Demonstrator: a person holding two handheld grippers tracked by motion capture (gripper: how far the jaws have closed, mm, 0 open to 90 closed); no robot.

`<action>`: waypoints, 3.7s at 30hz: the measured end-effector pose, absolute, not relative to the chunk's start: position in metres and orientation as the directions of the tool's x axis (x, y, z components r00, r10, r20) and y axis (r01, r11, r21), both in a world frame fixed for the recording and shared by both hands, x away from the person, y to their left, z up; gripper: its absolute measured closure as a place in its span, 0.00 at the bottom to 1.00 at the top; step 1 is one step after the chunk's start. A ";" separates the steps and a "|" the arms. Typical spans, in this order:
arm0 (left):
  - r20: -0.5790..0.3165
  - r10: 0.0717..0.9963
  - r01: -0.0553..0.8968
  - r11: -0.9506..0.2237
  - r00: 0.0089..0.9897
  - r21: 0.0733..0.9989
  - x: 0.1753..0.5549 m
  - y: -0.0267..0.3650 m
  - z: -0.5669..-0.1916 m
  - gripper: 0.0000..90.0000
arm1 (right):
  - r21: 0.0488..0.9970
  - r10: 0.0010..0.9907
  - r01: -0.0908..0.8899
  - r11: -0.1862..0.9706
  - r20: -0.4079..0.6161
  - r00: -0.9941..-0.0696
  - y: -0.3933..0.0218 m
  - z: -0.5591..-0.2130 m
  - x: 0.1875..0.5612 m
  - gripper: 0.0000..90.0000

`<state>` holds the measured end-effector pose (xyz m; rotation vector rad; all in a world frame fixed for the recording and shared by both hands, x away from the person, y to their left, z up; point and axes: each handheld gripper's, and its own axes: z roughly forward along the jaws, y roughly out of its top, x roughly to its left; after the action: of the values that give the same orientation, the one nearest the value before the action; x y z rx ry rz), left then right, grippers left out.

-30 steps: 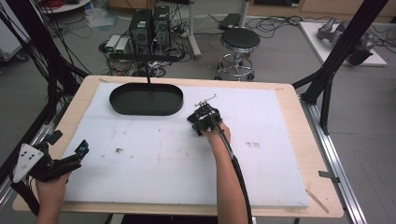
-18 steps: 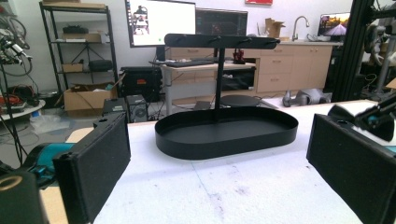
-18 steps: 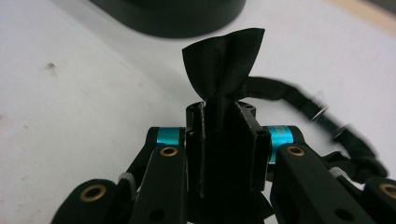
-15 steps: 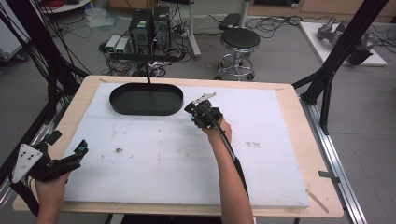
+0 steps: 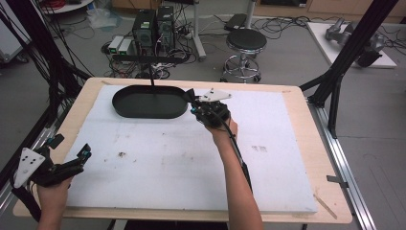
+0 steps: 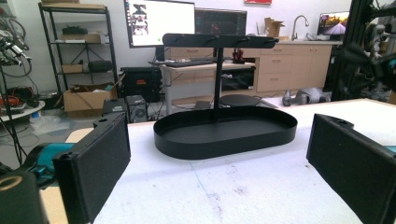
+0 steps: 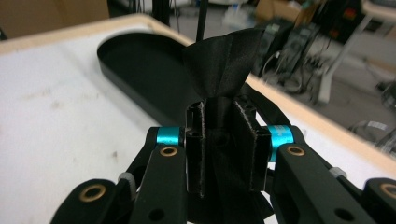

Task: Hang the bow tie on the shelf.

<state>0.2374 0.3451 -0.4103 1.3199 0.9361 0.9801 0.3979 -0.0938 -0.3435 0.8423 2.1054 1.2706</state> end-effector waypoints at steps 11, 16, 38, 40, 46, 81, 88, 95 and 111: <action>0.004 0.946 -0.038 0.009 0.325 0.999 0.238 0.346 -0.411 0.07 | 0.961 0.717 0.145 0.235 -0.070 -0.694 -0.075 -0.304 0.403 0.83; 0.001 0.947 -0.043 0.014 0.322 0.999 0.237 0.347 -0.410 0.07 | 0.974 0.733 0.142 0.175 -0.033 -0.679 -0.069 -0.293 0.414 0.84; -0.045 0.943 -0.033 0.059 0.328 0.998 0.239 0.354 -0.415 0.07 | 0.952 0.761 0.022 0.305 -0.230 -0.607 0.004 -0.302 0.479 0.84; -0.050 0.943 -0.029 0.063 0.328 0.998 0.240 0.355 -0.416 0.07 | 0.943 0.754 0.020 0.333 -0.254 -0.606 0.009 -0.309 0.483 0.84; -0.065 0.942 -0.023 0.076 0.329 0.997 0.241 0.357 -0.417 0.07 | 0.936 0.742 0.037 0.351 -0.253 -0.620 0.014 -0.320 0.491 0.84; -0.074 0.942 -0.025 0.086 0.328 0.996 0.242 0.358 -0.418 0.07 | 0.909 0.762 0.074 0.411 -0.298 -0.574 0.011 -0.337 0.504 0.55; -0.072 0.942 -0.025 0.084 0.328 0.996 0.241 0.358 -0.417 0.07 | 0.942 0.781 0.079 0.326 -0.221 -0.584 0.006 -0.330 0.500 0.40; -0.070 0.942 -0.029 0.084 0.328 0.996 0.241 0.358 -0.416 0.07 | 0.960 0.792 0.045 0.277 -0.201 -0.576 -0.001 -0.313 0.488 0.28; -0.046 0.937 -0.031 0.061 0.345 0.998 0.238 0.349 -0.413 0.07 | 0.981 0.846 -0.118 0.156 -0.194 -0.496 -0.083 -0.225 0.380 0.16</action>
<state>0.2380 0.3488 -0.4127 1.2861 0.9447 0.9291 0.3804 -0.0830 -0.2255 0.7174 1.6048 1.4674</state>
